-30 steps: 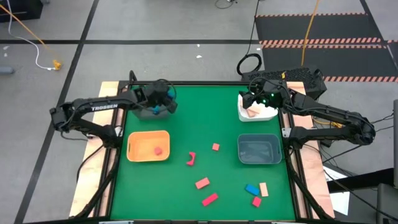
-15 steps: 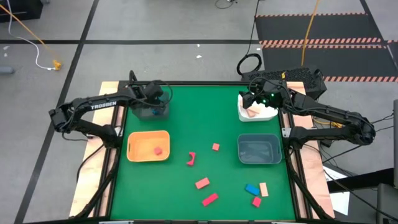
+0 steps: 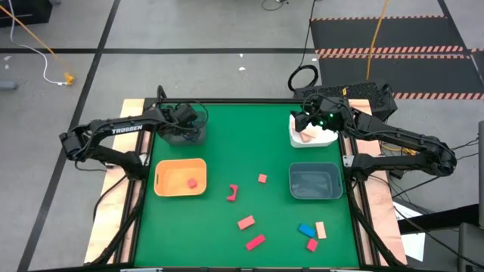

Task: Sort & place blocks by color
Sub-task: Put the left blue block into the black bin, then put the light brown block into the white bin

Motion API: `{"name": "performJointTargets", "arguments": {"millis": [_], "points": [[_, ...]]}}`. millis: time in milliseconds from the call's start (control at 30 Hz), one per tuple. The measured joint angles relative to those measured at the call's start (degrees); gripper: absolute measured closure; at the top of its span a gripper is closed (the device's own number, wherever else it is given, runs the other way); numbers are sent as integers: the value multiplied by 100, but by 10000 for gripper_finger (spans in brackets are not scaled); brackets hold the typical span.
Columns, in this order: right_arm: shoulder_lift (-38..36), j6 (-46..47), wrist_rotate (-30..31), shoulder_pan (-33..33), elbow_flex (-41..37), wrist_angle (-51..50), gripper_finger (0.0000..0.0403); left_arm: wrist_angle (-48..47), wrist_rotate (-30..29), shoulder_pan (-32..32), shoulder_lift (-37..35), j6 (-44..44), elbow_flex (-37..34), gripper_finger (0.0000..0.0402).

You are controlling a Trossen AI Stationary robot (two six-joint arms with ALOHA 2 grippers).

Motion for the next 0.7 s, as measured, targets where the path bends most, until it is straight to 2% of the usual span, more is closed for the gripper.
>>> {"name": "performJointTargets", "arguments": {"millis": [133, 300, 533, 700], "points": [[0, 0, -1, -1, 0, 2, 149, 22, 60, -30, -21, -122, 0, 191], [0, 0, -1, 1, 0, 2, 149, 383, 336, -208, -419, 105, 0, 173], [0, 0, 1, 1, 0, 0, 149, 1983, 763, -760, -1080, 856, 5, 170], [0, 0, 1, -1, 0, 1, 149, 2495, 789, -1137, -1305, 947, 3, 170]]}}
